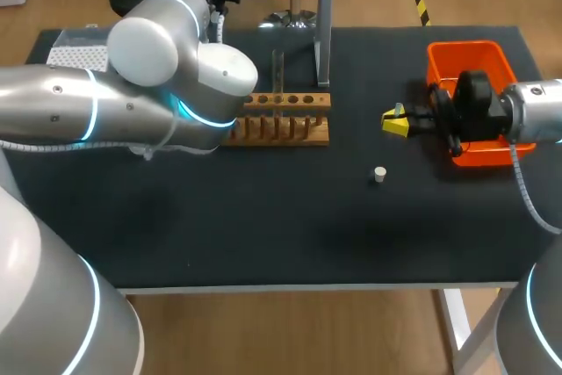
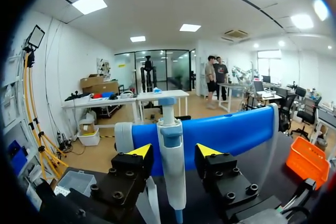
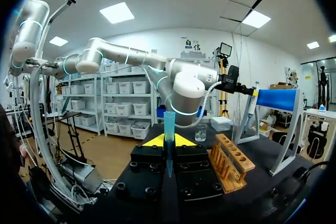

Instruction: Invert the test tube, pick up the pipette, mount the tip to pipette, aspirate from beaker and dispense into the tube, eject the tip, return the pipette, and cap with the stopper.

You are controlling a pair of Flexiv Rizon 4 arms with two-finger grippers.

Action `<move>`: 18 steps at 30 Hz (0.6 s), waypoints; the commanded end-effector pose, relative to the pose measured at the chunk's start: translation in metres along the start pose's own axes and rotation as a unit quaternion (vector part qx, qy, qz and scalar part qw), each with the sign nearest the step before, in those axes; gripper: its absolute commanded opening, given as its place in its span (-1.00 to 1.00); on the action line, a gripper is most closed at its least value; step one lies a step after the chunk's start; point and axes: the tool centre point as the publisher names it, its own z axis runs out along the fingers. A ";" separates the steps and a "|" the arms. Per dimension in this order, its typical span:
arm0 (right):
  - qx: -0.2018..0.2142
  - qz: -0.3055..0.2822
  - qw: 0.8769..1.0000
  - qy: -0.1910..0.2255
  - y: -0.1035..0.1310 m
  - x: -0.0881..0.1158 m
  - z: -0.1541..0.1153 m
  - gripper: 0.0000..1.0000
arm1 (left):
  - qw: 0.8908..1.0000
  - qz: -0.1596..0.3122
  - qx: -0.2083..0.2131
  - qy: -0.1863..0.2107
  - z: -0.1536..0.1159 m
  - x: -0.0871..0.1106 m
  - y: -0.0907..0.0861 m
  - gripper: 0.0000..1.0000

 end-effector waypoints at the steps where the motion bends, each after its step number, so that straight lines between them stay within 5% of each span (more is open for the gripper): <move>1: 0.000 0.000 1.000 -0.001 0.000 0.001 0.000 -1.00 | 1.000 -0.001 0.005 -0.005 0.008 0.002 0.002 -0.04; 18: 0.000 0.000 1.000 -0.001 0.000 0.001 0.000 -1.00 | 1.000 -0.003 0.011 -0.011 0.015 0.001 0.003 -0.08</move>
